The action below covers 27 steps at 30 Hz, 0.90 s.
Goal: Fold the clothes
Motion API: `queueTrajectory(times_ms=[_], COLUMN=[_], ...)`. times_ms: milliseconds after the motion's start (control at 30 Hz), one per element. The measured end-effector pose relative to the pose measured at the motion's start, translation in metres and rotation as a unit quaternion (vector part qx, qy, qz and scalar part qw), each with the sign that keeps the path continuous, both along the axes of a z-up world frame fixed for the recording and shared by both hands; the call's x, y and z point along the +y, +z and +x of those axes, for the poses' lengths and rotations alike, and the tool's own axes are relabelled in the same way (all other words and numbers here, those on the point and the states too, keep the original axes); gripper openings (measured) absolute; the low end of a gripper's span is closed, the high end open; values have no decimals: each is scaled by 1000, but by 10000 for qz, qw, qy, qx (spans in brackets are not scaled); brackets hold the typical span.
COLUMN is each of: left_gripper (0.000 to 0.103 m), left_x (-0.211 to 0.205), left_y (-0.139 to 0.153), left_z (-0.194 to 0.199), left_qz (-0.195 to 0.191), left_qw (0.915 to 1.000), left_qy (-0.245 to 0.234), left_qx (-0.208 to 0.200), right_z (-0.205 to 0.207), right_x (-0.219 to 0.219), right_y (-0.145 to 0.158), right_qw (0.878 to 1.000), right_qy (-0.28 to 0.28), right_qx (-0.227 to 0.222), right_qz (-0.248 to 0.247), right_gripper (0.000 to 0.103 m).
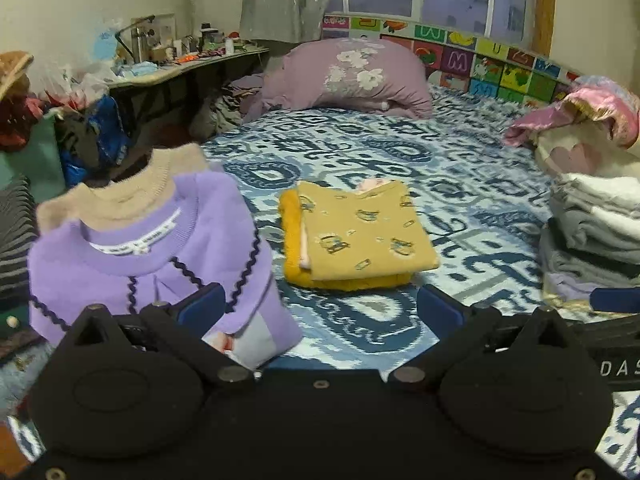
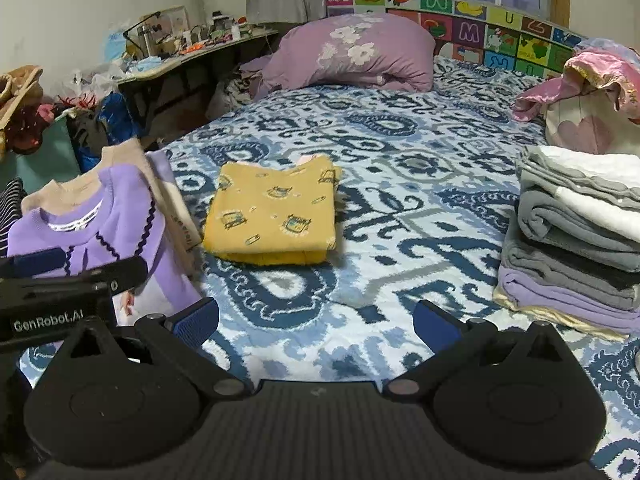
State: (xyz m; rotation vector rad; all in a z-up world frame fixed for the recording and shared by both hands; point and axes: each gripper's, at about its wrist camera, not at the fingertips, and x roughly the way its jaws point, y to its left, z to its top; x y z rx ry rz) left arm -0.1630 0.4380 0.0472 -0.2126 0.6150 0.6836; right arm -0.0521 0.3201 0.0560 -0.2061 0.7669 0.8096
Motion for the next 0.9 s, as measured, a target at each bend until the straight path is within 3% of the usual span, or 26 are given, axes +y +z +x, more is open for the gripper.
queueTrajectory(times_ms=[900], left_gripper=[102], left_x=[2], left_y=[-2], left_z=[8], left_qz=[-96], left_qw=[9998], left_qy=[163], left_qx=[82], right_z=[8], right_x=[10], right_y=[-1], right_qw=[9998], right_qy=[75], right_qx=[176], right_qz=[20], right_gripper=[103])
